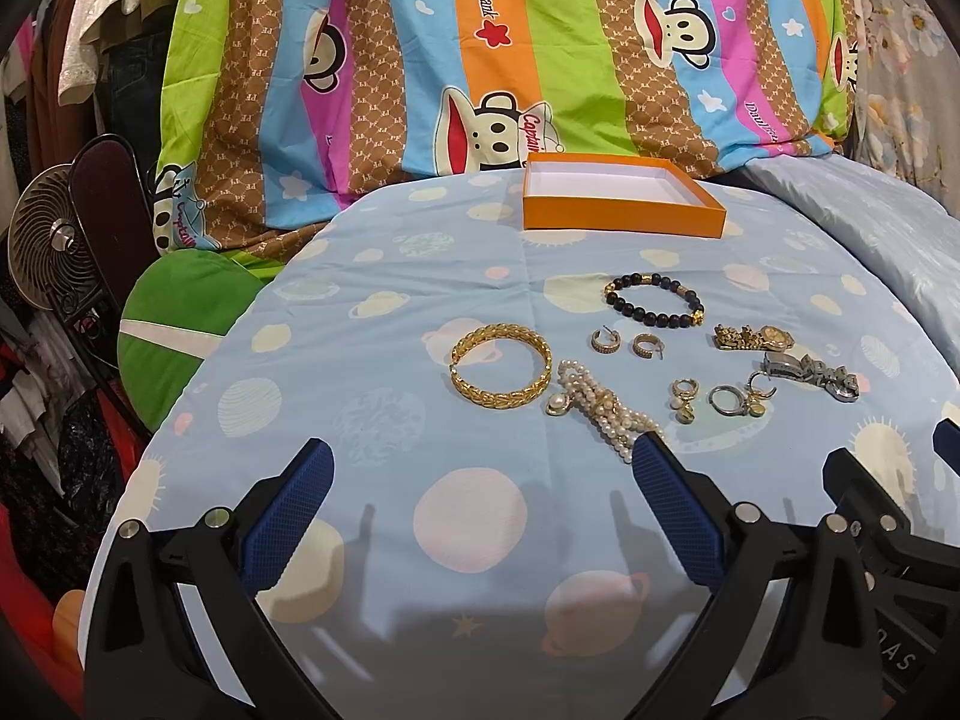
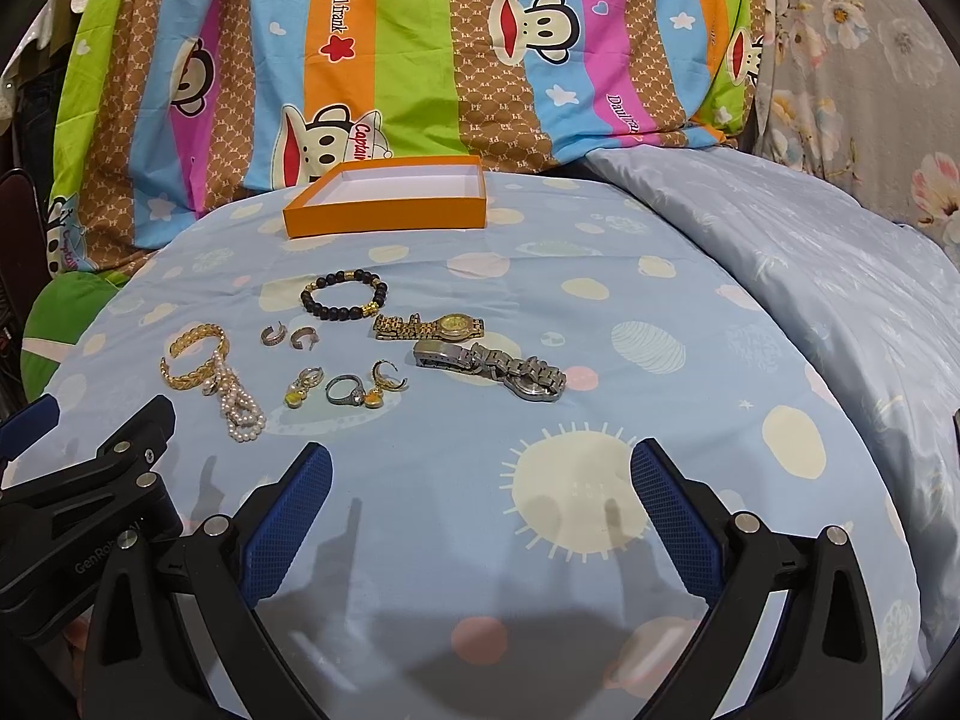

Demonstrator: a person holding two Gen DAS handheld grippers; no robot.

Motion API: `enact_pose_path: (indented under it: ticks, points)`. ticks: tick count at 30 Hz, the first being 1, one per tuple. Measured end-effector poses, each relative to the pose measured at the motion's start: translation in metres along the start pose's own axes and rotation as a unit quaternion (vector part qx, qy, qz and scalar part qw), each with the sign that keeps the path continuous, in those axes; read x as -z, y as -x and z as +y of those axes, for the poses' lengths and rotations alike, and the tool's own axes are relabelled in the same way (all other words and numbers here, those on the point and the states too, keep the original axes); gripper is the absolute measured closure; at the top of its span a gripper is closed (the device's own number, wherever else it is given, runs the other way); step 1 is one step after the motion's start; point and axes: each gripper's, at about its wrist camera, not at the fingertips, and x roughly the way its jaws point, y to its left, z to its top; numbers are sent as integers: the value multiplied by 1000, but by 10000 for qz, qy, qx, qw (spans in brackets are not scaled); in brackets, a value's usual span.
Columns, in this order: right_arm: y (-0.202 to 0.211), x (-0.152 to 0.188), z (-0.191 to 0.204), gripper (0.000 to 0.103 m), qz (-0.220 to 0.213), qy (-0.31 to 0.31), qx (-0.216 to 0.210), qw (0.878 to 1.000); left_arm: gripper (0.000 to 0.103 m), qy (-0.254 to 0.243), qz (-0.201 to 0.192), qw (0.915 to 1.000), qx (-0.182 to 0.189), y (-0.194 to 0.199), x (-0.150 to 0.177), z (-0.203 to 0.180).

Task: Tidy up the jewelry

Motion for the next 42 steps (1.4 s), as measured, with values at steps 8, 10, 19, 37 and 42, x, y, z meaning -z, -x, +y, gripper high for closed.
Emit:
enact_pose_path:
  ticks: [8,10,19,37,42]
  points:
    - [-2,1,-1,5,15,-5,-8,10000,6,4,7,10000,3,0,0,0]
    - [-2,0,0,5,12,-6,-5,10000,6,-2,18,10000,5,1,0,-1]
    - [-1,0,0,5,16,-8,-2,10000,6,-1,24,10000,9,1,1,-2]
    - [-2,0,0,5,19,-11,-4,10000,6,2,26,10000,13,1,0,-2]
    - [-2,0,-1,5,19,-11,-7,10000,6,7,28,10000,13,1,0,-1]
